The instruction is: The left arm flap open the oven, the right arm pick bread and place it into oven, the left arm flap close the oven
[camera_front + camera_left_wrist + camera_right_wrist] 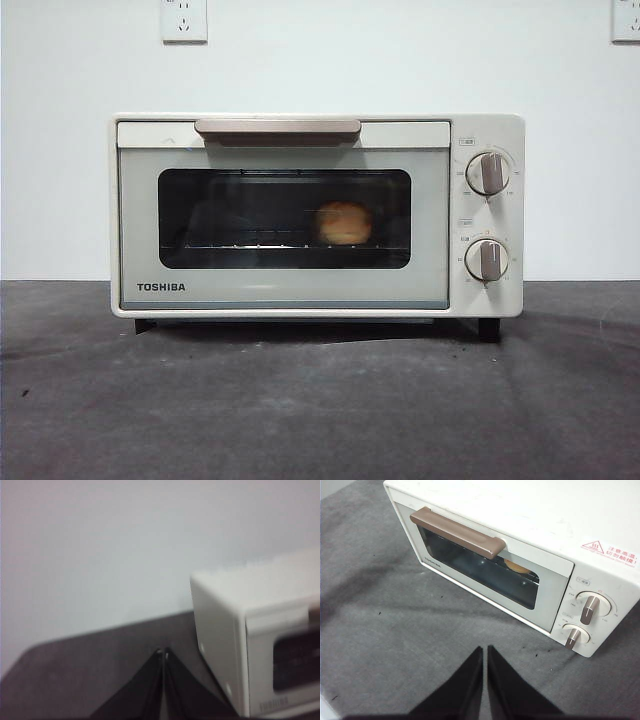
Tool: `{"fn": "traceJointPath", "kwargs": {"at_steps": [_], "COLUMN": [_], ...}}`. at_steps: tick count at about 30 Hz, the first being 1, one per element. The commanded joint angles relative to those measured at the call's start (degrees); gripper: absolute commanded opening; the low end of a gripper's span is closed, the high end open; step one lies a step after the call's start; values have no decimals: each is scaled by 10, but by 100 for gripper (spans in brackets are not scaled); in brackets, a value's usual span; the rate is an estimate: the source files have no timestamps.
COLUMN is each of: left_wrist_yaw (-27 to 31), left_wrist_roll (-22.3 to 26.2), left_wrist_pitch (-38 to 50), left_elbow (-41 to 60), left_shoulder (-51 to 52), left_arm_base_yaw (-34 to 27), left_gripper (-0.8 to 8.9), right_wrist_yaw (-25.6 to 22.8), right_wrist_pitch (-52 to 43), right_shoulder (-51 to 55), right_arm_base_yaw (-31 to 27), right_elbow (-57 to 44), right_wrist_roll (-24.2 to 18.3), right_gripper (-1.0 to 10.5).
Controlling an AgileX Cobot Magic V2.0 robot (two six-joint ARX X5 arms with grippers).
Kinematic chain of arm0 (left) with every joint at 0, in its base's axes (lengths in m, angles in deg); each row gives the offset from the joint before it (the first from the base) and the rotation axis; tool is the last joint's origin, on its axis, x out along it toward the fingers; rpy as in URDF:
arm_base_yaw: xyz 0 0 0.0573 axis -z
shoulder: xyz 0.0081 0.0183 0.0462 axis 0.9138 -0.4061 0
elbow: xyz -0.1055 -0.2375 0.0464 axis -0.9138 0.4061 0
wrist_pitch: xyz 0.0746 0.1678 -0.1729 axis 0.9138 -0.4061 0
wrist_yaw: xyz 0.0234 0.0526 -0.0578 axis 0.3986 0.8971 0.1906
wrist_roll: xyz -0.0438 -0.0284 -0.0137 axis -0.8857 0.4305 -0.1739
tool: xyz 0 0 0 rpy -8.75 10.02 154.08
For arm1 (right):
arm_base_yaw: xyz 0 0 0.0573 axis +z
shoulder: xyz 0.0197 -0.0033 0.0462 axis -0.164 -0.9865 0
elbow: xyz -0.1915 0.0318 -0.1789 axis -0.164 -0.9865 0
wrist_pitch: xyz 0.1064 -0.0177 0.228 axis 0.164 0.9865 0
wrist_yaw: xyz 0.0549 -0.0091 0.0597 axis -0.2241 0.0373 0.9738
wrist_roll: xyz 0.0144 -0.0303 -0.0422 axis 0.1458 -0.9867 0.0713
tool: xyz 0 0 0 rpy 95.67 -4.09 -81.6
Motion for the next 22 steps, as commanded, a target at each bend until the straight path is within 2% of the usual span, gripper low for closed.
{"fn": "traceJointPath", "kwargs": {"at_steps": [1,7,22], "left_wrist_yaw": [2,2,4], "left_wrist_roll": [4,3,2], "left_wrist_pitch": [7,-16,-81], "left_elbow": [42,99,155], "left_shoulder": [30,75,103], "left_arm_base_yaw": [-1,-1,-1], "left_gripper": [16,16,16], "right_wrist_yaw": [-2,-2,-2], "right_wrist_pitch": [-6,-6,-6], "right_shoulder": [-4,-4,-4], "right_arm_base_yaw": [3,3,3], "right_elbow": [9,9,9], "right_wrist_roll": [4,4,4], "right_gripper": [10,10,10]}}
